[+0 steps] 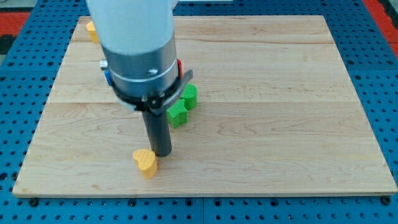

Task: Move the yellow heart bottom left to the green star

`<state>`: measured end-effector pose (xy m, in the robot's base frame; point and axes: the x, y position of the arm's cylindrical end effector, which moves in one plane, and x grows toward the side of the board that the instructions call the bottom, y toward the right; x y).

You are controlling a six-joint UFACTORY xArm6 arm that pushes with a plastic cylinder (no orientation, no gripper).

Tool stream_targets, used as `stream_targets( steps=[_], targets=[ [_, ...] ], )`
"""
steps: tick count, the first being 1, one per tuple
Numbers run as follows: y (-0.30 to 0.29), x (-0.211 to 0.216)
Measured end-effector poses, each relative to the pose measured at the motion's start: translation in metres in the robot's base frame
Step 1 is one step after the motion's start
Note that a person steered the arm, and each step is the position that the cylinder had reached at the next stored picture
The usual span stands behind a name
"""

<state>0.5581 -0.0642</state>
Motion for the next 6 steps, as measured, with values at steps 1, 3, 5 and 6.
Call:
stream_targets(
  steps=[1, 3, 5, 6],
  targets=[
    [0.046, 0.017],
    [-0.088, 0.007],
    [-0.072, 0.002],
    [-0.009, -0.008]
  ],
)
